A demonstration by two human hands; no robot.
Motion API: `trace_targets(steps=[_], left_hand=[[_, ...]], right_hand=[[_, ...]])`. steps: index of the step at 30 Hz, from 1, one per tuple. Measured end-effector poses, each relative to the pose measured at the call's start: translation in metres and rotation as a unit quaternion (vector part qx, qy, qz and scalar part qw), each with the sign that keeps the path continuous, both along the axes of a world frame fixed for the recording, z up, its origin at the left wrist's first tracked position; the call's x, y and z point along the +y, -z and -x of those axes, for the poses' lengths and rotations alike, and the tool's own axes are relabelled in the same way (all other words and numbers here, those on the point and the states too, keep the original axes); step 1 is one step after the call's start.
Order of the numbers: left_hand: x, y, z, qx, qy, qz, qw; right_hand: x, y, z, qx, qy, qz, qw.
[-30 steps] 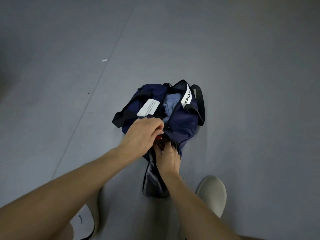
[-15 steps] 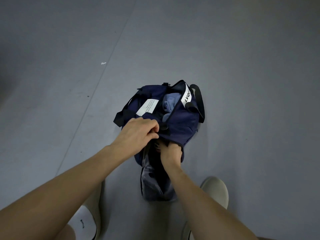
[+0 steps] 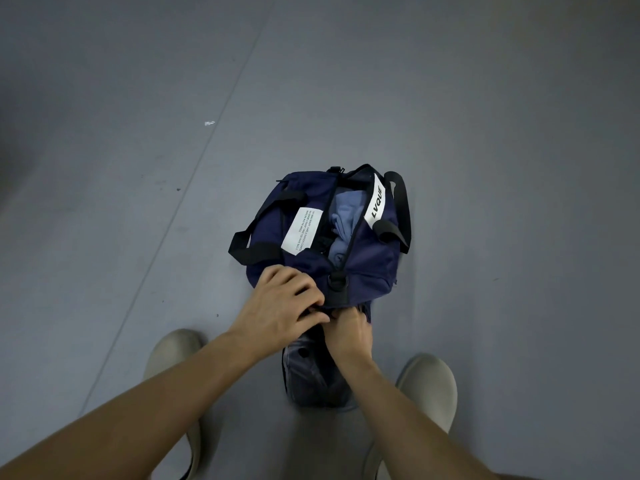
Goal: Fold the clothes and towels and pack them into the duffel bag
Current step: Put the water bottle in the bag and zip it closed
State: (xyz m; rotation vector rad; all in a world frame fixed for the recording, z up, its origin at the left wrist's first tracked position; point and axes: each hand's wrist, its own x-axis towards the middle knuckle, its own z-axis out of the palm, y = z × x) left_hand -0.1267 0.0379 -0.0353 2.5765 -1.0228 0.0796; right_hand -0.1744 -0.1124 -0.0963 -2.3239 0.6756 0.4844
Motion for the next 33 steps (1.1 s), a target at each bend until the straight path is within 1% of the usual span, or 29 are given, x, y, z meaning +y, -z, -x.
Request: trace_targets(steps=[3,6,8,10,11,12,13,14,16,17,18,19,20,21,22,26,29,31,33], left_hand=[[0.003,-0.007,-0.01,0.012,-0.055,0.024,0.998],[0.002,-0.012,-0.02,0.024,-0.091,0.029,0.995],[0.001,-0.013,-0.021,0.023,-0.101,0.031,0.994],[-0.002,-0.014,-0.024,0.028,-0.117,0.038,0.992],[-0.003,-0.015,-0.028,0.034,-0.129,0.044,0.99],[-0.005,-0.017,-0.037,0.044,-0.145,0.054,0.987],[-0.007,-0.018,-0.047,0.059,-0.16,0.067,0.983],[-0.01,-0.019,-0.06,0.075,-0.171,0.081,0.979],[-0.017,-0.019,-0.09,0.099,-0.176,0.086,0.976],[-0.022,-0.018,-0.108,0.104,-0.173,0.074,0.977],[-0.028,-0.016,-0.124,0.11,-0.169,0.058,0.978],[-0.034,-0.013,-0.143,0.114,-0.165,0.043,0.979],[-0.04,-0.009,-0.16,0.119,-0.156,0.024,0.98],[-0.046,-0.004,-0.175,0.12,-0.143,0.004,0.982],[-0.053,0.004,-0.193,0.119,-0.129,-0.016,0.984],[-0.082,0.036,-0.244,0.097,-0.114,-0.084,0.985],[-0.1,0.06,-0.276,0.061,-0.088,-0.163,0.981],[-0.101,0.075,-0.287,0.066,-0.066,-0.217,0.972],[-0.096,0.09,-0.295,0.086,-0.055,-0.246,0.964]], right_hand=[[-0.021,-0.001,0.0,0.054,-0.066,-0.042,0.995],[-0.045,-0.015,-0.011,0.142,-0.155,-0.106,0.972],[-0.058,-0.038,-0.022,0.237,-0.218,-0.131,0.937],[-0.072,-0.078,-0.039,0.357,-0.262,-0.148,0.884],[-0.08,-0.099,-0.051,0.397,-0.269,-0.168,0.861],[-0.089,-0.122,-0.067,0.408,-0.269,-0.189,0.851],[-0.096,-0.139,-0.084,0.386,-0.256,-0.211,0.861],[-0.103,-0.154,-0.103,0.333,-0.229,-0.239,0.883],[-0.106,-0.167,-0.139,0.169,-0.14,-0.277,0.936],[-0.105,-0.163,-0.157,0.079,-0.103,-0.26,0.957],[-0.103,-0.155,-0.172,-0.006,-0.094,-0.2,0.975],[-0.1,-0.145,-0.19,-0.081,-0.116,-0.101,0.985],[-0.099,-0.133,-0.204,-0.129,-0.157,0.001,0.979],[-0.098,-0.122,-0.216,-0.152,-0.197,0.081,0.965],[-0.099,-0.11,-0.231,-0.161,-0.226,0.127,0.952],[-0.112,-0.06,-0.287,-0.146,-0.294,0.205,0.922],[-0.123,-0.028,-0.325,-0.099,-0.303,0.218,0.922],[-0.127,-0.007,-0.338,-0.082,-0.31,0.221,0.921],[-0.124,0.013,-0.342,-0.063,-0.31,0.198,0.928]])
